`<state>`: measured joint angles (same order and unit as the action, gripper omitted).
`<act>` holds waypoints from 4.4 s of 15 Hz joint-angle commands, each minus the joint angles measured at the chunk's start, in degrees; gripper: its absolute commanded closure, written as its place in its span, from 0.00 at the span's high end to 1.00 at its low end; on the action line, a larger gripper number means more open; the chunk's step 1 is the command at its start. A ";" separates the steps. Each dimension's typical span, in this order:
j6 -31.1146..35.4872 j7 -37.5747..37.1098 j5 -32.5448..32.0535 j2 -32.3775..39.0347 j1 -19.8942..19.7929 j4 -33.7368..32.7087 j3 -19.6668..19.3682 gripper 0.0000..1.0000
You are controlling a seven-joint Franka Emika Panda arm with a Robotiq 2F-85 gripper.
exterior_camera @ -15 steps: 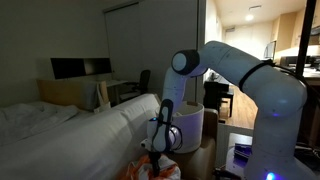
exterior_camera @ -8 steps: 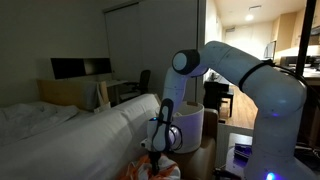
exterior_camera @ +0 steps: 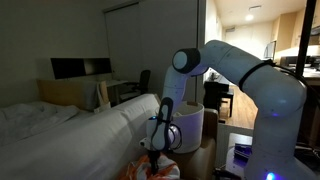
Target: Pick the towel and put it in the bag
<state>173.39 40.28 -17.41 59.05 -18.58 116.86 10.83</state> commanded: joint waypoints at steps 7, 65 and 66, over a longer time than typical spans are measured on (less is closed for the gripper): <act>0.10 -2.75 1.07 -15.13 -0.99 9.83 2.29 0.07; -41.98 0.25 28.92 -49.19 8.46 -36.11 -5.83 0.06; -42.75 0.23 28.20 -48.23 8.90 -38.61 -6.79 0.06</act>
<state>133.63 39.71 12.19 7.91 -11.56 86.66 7.13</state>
